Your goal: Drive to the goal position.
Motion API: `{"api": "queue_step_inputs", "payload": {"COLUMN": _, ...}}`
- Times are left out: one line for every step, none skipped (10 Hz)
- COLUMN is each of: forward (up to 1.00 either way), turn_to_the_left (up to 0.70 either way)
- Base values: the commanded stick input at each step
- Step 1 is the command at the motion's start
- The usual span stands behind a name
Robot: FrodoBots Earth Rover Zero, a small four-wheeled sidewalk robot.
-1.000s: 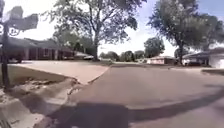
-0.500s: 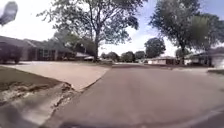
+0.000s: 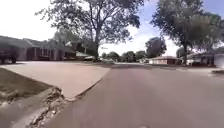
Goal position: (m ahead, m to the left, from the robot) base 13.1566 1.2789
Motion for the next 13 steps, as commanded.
{"api": "queue_step_inputs", "payload": {"forward": 1.00, "turn_to_the_left": 0.00}}
{"api": "queue_step_inputs", "payload": {"forward": 1.00, "turn_to_the_left": -0.09}}
{"api": "queue_step_inputs", "payload": {"forward": 1.00, "turn_to_the_left": -0.19}}
{"api": "queue_step_inputs", "payload": {"forward": 1.00, "turn_to_the_left": -0.08}}
{"api": "queue_step_inputs", "payload": {"forward": 1.00, "turn_to_the_left": -0.01}}
{"api": "queue_step_inputs", "payload": {"forward": 1.00, "turn_to_the_left": 0.00}}
{"api": "queue_step_inputs", "payload": {"forward": 1.00, "turn_to_the_left": 0.00}}
{"api": "queue_step_inputs", "payload": {"forward": 1.00, "turn_to_the_left": 0.00}}
{"api": "queue_step_inputs", "payload": {"forward": 1.00, "turn_to_the_left": 0.00}}
{"api": "queue_step_inputs", "payload": {"forward": 1.00, "turn_to_the_left": 0.00}}
{"api": "queue_step_inputs", "payload": {"forward": 1.00, "turn_to_the_left": 0.00}}
{"api": "queue_step_inputs", "payload": {"forward": 1.00, "turn_to_the_left": 0.00}}
{"api": "queue_step_inputs", "payload": {"forward": 1.00, "turn_to_the_left": 0.00}}
